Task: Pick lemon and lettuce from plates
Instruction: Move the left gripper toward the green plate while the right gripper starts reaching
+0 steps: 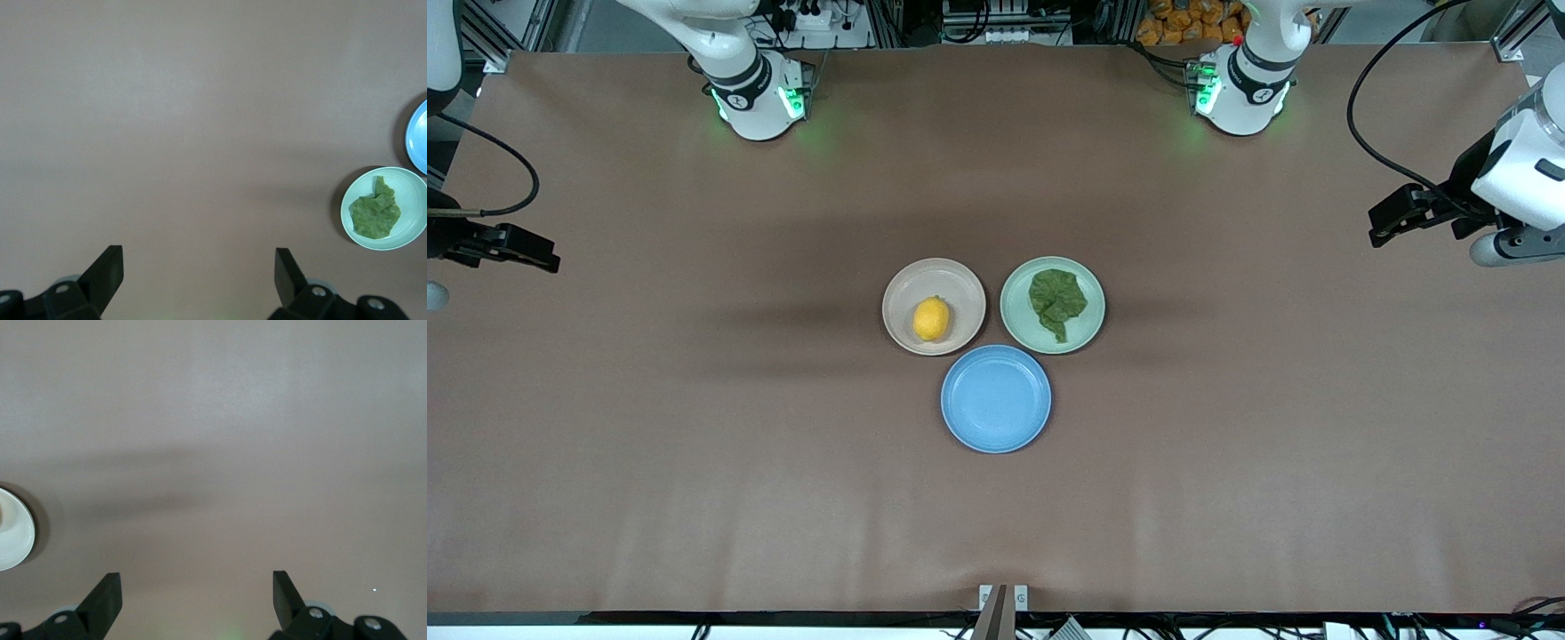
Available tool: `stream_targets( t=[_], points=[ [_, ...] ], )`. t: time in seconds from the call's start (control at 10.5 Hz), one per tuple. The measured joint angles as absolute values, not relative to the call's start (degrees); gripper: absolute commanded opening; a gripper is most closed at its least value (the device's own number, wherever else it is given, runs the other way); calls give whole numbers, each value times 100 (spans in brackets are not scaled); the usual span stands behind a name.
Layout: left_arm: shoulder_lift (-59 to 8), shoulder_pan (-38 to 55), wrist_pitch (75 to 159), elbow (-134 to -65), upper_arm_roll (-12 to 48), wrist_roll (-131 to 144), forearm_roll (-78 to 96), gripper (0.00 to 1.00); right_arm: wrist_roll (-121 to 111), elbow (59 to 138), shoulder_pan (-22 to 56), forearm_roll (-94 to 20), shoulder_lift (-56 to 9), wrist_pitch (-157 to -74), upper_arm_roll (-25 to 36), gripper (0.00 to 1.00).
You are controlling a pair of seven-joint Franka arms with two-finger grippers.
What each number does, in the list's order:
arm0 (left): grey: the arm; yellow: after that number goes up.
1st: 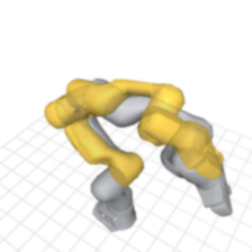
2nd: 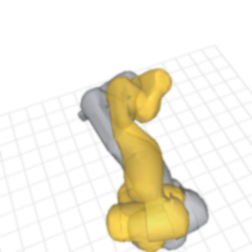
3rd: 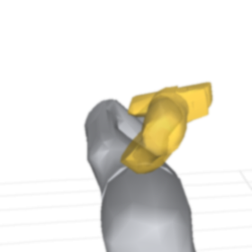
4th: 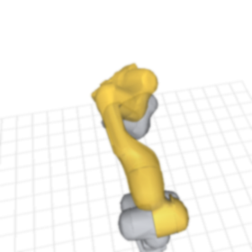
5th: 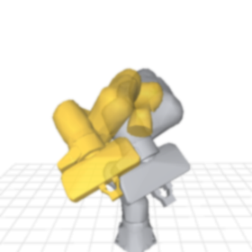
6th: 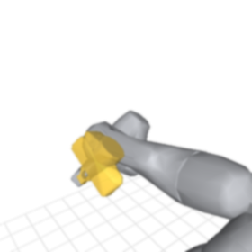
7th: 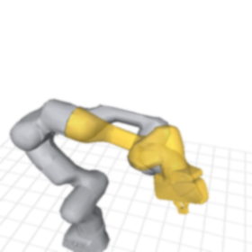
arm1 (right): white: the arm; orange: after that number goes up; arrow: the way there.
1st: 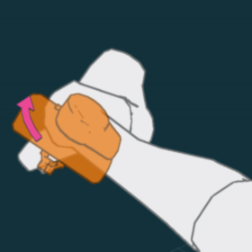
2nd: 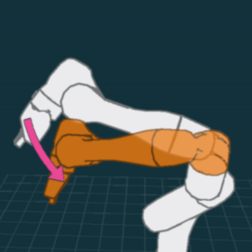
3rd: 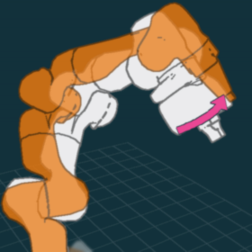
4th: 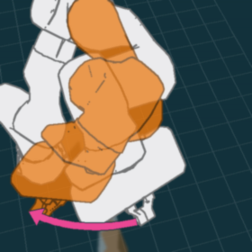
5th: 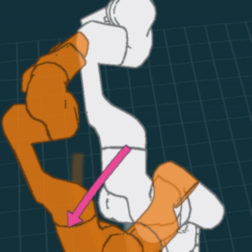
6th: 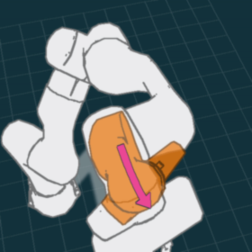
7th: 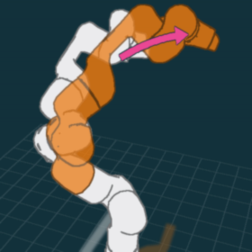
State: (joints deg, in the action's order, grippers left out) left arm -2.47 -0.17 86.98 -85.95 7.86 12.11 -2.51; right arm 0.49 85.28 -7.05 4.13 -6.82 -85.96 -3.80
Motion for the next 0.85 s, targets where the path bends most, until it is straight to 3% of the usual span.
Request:
stream_targets(
  t=[0.85],
  points=[
    [-458, 72, 8864, -8607, 1032, 1210, -247, 100, 49, 8531, -705, 413, -681, -8598, -380, 100]
  ],
)
